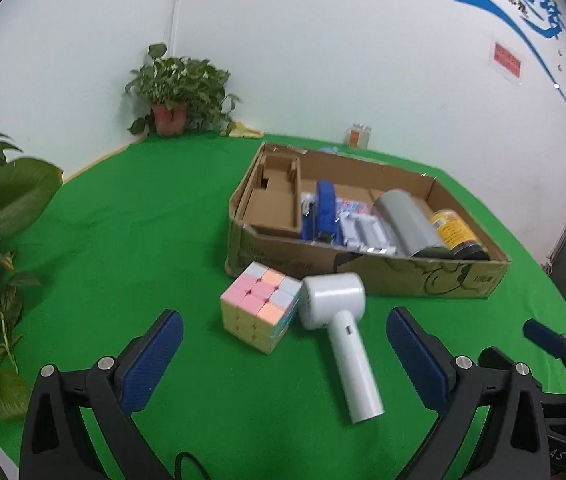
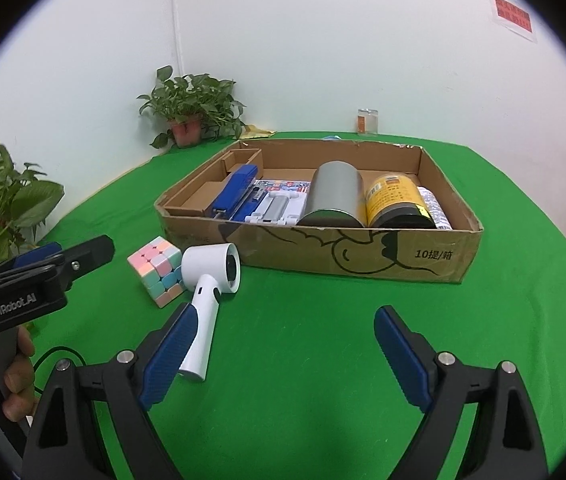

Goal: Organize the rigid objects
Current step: 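Move both grippers to the white hair dryer and grasp its handle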

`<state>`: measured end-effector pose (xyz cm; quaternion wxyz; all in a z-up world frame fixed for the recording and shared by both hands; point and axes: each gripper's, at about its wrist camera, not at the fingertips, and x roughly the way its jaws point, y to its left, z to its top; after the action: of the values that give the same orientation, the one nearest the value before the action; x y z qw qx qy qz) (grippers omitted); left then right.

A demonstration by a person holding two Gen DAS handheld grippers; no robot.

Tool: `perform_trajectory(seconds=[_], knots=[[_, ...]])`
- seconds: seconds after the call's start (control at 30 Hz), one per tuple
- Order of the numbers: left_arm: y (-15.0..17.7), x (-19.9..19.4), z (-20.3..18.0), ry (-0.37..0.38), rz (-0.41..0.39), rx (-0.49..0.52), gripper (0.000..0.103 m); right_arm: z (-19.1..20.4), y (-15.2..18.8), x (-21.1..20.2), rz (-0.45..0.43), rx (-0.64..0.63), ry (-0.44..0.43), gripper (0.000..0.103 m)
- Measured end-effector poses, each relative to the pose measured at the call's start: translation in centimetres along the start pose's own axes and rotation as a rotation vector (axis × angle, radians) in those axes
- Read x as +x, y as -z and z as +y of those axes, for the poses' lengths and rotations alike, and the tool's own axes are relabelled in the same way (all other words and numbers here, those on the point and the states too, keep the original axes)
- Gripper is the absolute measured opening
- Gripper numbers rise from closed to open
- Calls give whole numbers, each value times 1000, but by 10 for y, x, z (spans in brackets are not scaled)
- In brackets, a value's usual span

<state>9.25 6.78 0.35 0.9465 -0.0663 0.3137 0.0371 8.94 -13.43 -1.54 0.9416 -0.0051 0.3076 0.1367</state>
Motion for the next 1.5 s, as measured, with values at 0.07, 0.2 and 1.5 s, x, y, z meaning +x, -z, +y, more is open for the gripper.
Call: perform_trajectory(seconds=[0.07,0.2,1.5], knots=[[3,11,6,-69,62,5,102,8,5,3,0,-41,2,90],[8,10,18,-83,63,-17,102,20,20,20,79,-45,-123,90],[96,29,-31,344,501,-40,31,45,77,30,411,49,-395,31]])
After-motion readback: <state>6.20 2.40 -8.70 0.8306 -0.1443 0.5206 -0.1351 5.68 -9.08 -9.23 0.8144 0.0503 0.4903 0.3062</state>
